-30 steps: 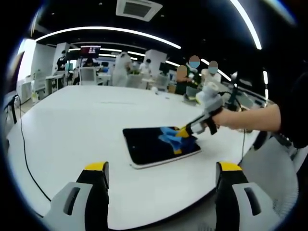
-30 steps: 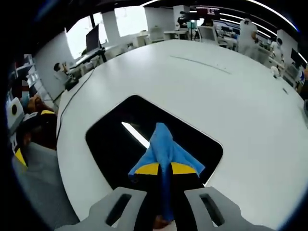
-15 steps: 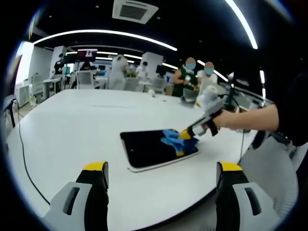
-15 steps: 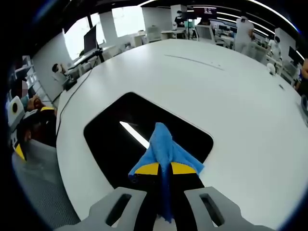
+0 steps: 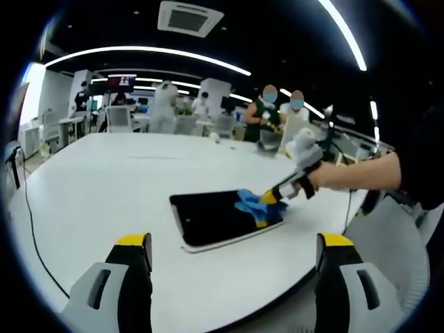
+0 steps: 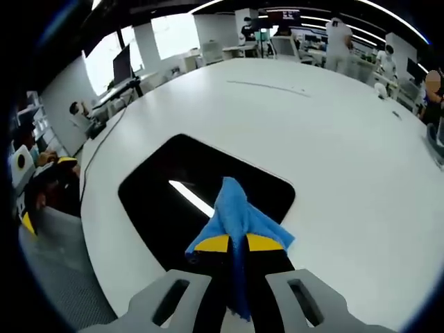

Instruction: Wipe the mirror surface with the cleaning cloth until all visible marks leave the cleaned area.

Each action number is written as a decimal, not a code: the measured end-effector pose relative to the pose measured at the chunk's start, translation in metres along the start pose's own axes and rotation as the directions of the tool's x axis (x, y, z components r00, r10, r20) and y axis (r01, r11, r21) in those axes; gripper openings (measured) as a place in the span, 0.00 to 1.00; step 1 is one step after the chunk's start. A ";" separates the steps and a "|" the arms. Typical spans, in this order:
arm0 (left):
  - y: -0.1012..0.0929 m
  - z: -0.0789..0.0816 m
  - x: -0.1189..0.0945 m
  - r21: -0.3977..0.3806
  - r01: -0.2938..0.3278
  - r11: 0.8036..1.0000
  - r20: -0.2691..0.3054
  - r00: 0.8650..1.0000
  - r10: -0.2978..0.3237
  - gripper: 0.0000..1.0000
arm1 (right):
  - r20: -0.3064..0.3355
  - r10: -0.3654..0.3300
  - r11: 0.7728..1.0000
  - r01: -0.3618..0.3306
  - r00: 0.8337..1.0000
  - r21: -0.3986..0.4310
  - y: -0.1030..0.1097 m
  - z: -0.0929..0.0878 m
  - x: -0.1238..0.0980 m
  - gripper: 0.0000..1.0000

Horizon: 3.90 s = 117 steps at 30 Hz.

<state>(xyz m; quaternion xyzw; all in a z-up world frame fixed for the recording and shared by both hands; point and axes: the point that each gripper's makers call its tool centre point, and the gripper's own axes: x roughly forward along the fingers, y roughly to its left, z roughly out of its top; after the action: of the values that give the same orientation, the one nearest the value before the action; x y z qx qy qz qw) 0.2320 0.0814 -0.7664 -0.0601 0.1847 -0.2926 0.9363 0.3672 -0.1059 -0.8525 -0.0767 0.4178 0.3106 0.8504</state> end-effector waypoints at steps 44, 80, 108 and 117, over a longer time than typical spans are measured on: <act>-0.001 -0.001 0.000 -0.008 -0.003 1.000 -0.008 1.000 0.003 0.98 | 0.043 0.019 1.000 -0.018 0.999 -0.018 0.028 -0.028 -0.019 0.02; 0.001 0.000 0.000 -0.005 -0.011 1.000 -0.003 1.000 0.011 0.99 | 0.054 0.120 0.985 -0.112 0.991 -0.134 0.089 0.001 0.016 0.02; 0.002 -0.003 0.000 -0.009 -0.014 1.000 -0.017 1.000 0.014 0.99 | 0.056 0.241 0.958 -0.229 0.969 -0.175 0.155 0.026 0.047 0.02; 0.002 -0.003 0.000 -0.010 -0.019 1.000 -0.020 1.000 0.019 0.99 | 0.061 0.279 0.950 -0.266 0.958 -0.164 0.177 0.034 0.056 0.02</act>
<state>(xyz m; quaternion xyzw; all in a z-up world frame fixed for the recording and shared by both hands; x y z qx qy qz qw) 0.2316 0.0834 -0.7698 -0.0600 0.1962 -0.2835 0.9368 0.3104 0.0740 -0.8508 -0.0708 0.3633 0.4593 0.8075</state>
